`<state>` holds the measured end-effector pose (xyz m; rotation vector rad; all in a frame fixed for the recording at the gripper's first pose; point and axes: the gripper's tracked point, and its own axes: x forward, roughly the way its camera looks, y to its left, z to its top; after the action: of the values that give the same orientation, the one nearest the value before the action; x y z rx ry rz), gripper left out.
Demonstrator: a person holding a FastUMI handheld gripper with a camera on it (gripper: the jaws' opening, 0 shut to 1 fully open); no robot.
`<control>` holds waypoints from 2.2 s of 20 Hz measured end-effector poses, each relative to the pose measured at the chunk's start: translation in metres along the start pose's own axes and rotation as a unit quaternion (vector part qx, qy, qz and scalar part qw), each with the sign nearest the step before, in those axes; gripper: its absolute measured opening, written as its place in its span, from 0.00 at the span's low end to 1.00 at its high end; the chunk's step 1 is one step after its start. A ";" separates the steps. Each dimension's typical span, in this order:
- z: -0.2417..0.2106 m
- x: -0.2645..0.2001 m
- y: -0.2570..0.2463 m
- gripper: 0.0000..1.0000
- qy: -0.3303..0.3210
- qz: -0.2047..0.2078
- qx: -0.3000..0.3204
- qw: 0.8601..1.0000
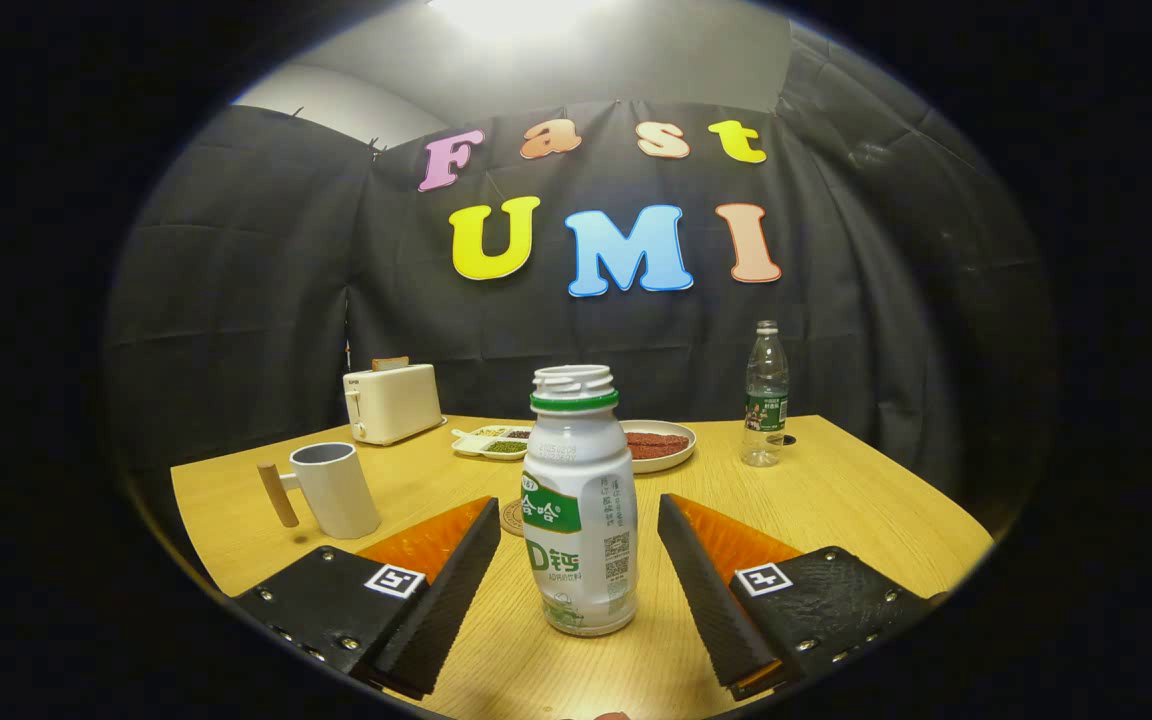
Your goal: Take the bottle from table, then pour the juice into the cup, finally place the bottle on the coaster
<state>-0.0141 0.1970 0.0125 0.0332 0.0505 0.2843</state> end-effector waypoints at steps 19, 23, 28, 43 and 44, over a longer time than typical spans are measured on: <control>-0.026 0.025 -0.001 0.68 0.036 -0.027 -0.009 0.999; -0.024 0.029 0.001 0.67 0.040 -0.027 -0.019 0.999; -0.021 0.034 0.007 0.67 0.050 -0.037 -0.064 0.996; 0.029 0.074 0.072 0.67 0.027 -0.045 -0.306 0.951; 0.033 0.076 0.077 0.67 0.024 -0.045 -0.323 0.945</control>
<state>0.0395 0.2913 0.0447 -0.6281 0.0048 0.1990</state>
